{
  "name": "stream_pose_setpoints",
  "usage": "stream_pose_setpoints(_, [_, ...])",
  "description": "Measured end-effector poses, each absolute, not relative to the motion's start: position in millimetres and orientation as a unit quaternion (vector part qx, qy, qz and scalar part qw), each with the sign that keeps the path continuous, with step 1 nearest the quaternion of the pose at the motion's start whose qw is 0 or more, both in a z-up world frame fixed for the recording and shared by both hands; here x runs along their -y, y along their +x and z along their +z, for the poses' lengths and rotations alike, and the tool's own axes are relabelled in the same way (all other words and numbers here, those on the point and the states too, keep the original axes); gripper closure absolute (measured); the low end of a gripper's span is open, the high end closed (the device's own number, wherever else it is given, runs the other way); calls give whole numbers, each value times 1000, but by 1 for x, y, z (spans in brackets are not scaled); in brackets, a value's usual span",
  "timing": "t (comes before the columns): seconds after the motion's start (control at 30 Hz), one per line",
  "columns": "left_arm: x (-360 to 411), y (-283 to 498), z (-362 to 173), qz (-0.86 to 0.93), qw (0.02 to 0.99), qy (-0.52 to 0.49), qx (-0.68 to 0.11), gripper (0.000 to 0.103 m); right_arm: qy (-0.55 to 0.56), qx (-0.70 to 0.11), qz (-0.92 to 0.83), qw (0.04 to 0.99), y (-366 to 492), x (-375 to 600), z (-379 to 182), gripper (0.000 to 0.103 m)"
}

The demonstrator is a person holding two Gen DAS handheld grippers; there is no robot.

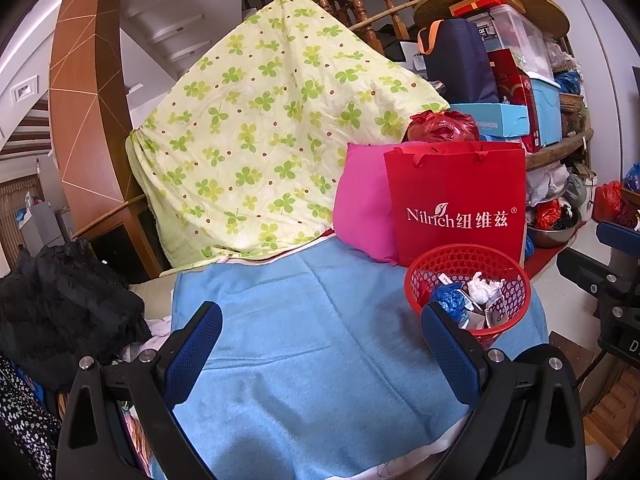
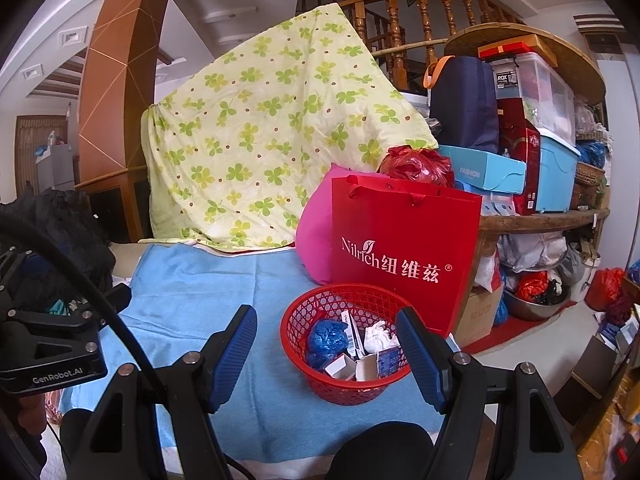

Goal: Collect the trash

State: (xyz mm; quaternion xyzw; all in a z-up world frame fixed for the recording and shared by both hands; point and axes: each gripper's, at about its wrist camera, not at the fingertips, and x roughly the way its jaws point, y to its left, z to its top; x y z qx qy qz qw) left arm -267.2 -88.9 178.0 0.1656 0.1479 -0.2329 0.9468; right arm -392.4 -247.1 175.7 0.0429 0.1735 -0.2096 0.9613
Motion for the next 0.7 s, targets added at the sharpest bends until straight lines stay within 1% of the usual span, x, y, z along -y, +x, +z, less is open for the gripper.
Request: stream_pose_setpoints(0.7, [93, -260, 173, -236, 943, 170, -162, 4, 43, -173, -212, 961, -387, 249, 167, 28])
